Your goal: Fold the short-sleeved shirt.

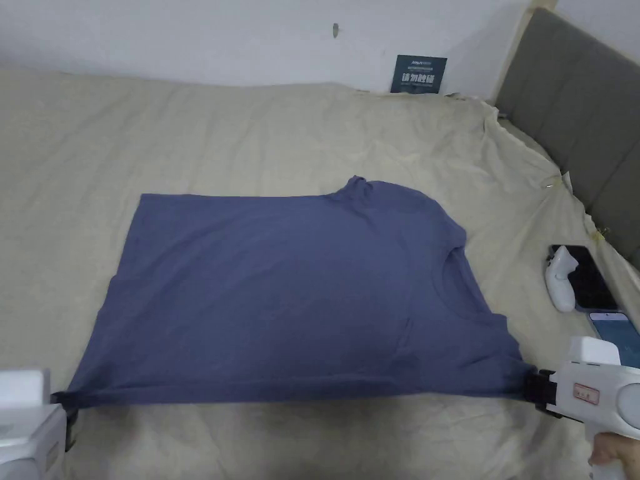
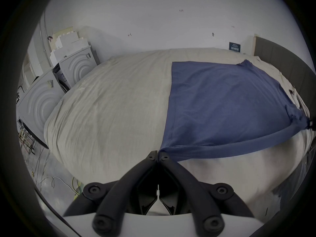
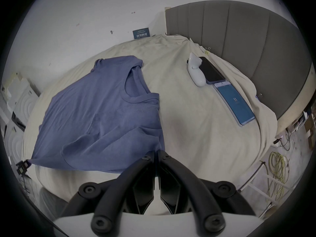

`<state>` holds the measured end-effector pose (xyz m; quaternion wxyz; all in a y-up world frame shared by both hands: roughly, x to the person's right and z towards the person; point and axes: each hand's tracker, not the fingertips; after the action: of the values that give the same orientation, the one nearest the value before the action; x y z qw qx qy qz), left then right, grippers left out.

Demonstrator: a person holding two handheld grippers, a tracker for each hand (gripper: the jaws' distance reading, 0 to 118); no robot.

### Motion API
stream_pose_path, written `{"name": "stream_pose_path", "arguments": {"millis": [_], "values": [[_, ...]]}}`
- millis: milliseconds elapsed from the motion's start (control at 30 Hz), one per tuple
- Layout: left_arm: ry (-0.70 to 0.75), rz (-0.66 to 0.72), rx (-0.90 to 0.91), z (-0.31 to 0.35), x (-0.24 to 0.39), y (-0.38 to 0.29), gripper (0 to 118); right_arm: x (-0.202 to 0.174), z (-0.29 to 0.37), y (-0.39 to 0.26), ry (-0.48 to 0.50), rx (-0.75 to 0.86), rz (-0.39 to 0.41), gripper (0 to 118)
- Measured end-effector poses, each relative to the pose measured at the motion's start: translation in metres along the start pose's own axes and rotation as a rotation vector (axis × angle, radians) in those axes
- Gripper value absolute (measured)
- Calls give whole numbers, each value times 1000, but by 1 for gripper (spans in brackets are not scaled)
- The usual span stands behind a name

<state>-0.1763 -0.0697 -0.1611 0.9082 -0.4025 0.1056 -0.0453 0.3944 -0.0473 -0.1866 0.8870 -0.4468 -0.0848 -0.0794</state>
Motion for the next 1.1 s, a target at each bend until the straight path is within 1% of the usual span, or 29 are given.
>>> {"name": "stream_pose_path", "arguments": {"millis": [100, 267, 367, 500, 700, 767, 800, 833, 867, 900, 933, 967, 1033, 1067, 1100], "values": [[0, -8, -25, 5, -2, -19, 0, 5, 4, -15, 2, -16, 24, 2], [-7, 25, -52, 10, -4, -36, 0, 14, 4, -30, 4, -37, 25, 2], [0, -22, -58, 11, -3, -37, 0, 15, 2, -35, 7, -40, -5, 2], [10, -41, -53, 11, 2, -34, 0, 16, -4, -38, 6, -34, -36, 2], [0, -48, -74, 11, 4, -34, 0, 13, -4, -41, 5, -42, -17, 2], [7, -56, -75, 15, 4, -32, 16, 11, -1, -41, 8, -34, -20, 3], [9, -54, -87, 18, 2, -30, 33, 11, 2, -38, 11, -35, -22, 10], [30, -53, -107, 21, -1, -27, 66, 11, 7, -35, 4, -43, -20, 42], [30, -44, -102, 26, -8, -25, 87, 11, 11, -33, 4, -60, 9, 76], [26, -5, -83, 32, -14, -22, 104, 11, 17, -31, -3, -59, 40, 102], [10, 44, -55, 39, -23, -17, 117, 10, 28, -27, -8, -28, 78, 113], [9, 105, -19, 48, -32, -9, 118, 9, 40, -23, -27, 14, 119, 113], [24, 212, 67, 65, -45, 7, 118, 7, 60, -11, -47, 82, 142, 113], [27, 250, 123, 73, -51, 16, 118, 5, 71, -4, -55, 123, 159, 113], [29, 257, 171, 81, -53, 24, 118, 1, 81, 2, -68, 171, 162, 113]]}}
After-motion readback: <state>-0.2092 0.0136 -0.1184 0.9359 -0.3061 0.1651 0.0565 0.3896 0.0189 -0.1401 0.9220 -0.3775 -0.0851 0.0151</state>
